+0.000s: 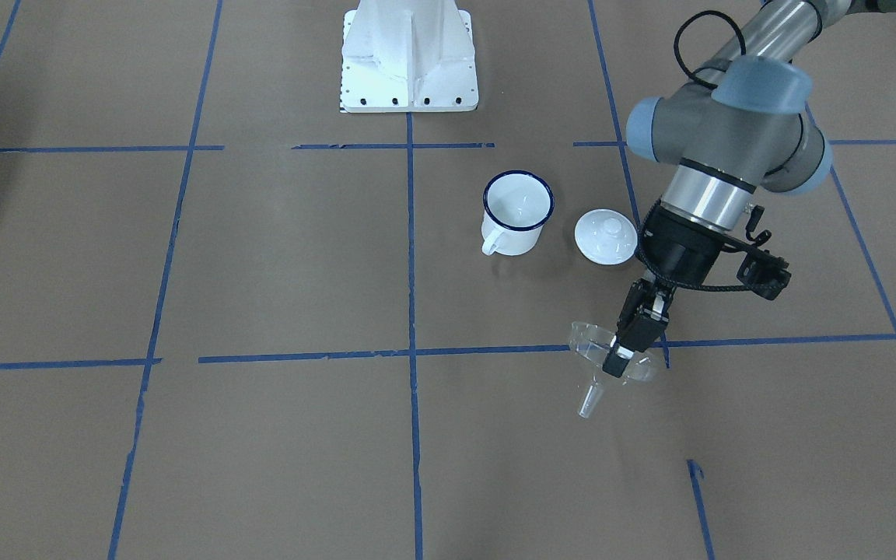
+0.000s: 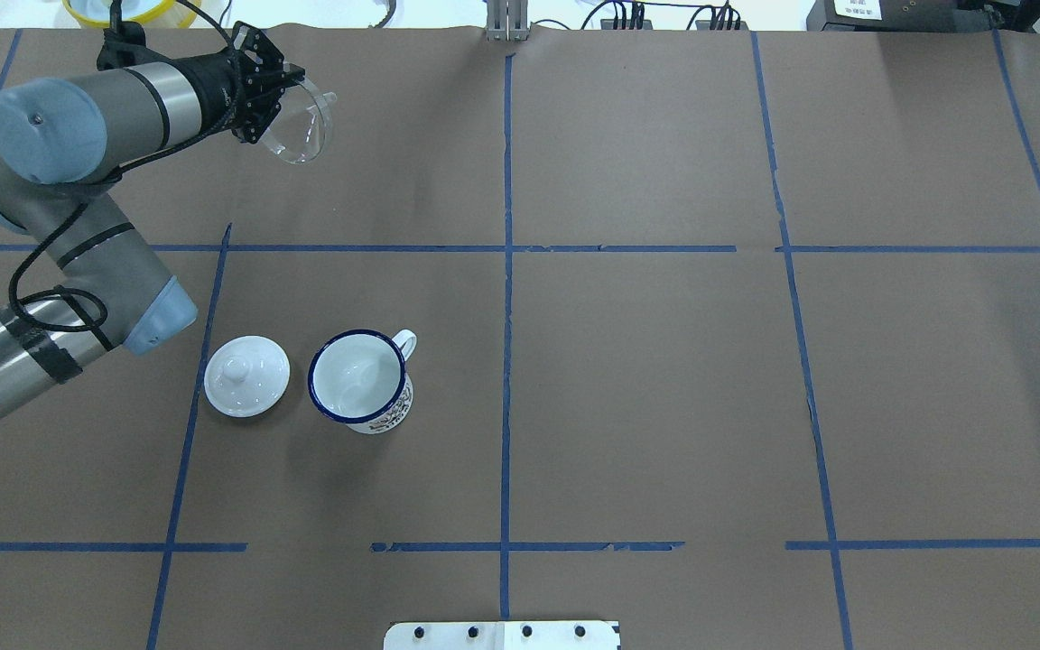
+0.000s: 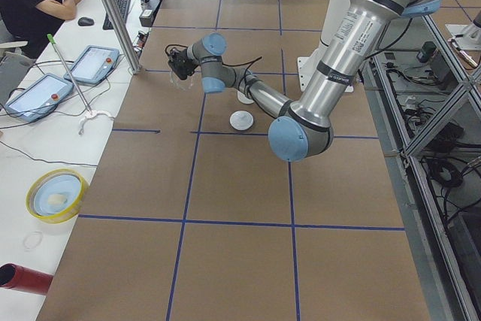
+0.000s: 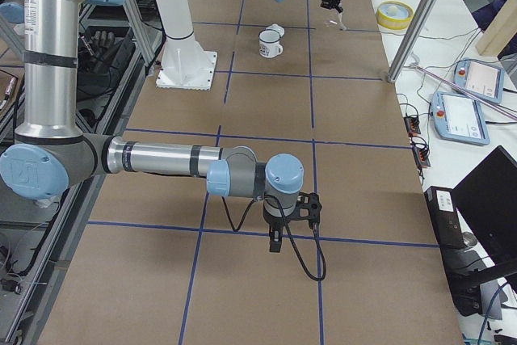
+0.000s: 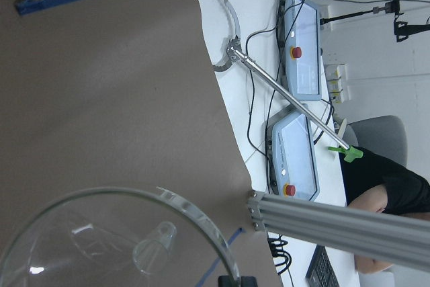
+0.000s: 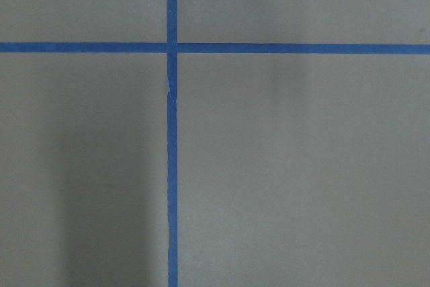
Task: Remove funnel from cup
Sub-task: 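Carry the funnel farther from the robot and set it down on the table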
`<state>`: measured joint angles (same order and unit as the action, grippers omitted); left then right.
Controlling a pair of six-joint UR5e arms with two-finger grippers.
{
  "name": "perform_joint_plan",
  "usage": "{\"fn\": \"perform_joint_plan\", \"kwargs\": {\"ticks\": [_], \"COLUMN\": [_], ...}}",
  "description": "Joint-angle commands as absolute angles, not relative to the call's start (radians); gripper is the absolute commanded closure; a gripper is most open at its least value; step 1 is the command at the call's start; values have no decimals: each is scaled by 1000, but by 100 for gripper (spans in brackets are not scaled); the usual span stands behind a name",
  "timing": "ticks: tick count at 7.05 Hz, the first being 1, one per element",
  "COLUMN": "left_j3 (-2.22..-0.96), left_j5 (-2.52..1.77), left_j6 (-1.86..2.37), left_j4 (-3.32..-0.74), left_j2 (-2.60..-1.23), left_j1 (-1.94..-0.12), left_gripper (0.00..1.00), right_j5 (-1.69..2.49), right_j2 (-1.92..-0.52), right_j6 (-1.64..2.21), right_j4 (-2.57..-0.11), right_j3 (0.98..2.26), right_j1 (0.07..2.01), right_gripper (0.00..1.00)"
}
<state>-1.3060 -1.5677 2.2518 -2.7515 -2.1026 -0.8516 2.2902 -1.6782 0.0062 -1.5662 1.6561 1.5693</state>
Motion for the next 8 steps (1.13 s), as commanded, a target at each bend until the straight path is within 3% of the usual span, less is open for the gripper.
{"fn": "perform_joint_plan", "kwargs": {"ticks": [1,3,8], "left_j3": [-1180,-1129,-1150], "left_j5": [-1484,-1477,-1447], "left_j6": [2255,2255,2260], "left_j4": [-2856,-2884,-2884], "left_j2": [-2131,-2164,-2149], "left_j1": [-816,-778,-719], "left_gripper": [100,100,100], "right_j5": [2290,2290,2290], "right_j2": [-1678,-1678,-1678], "right_j6": [6,6,6], "right_j4": [-1566,-1566,-1566], "right_j3": [1655,1657,1655], "right_j1": [1569,1569,1569], "right_gripper": [0,0,0]}}
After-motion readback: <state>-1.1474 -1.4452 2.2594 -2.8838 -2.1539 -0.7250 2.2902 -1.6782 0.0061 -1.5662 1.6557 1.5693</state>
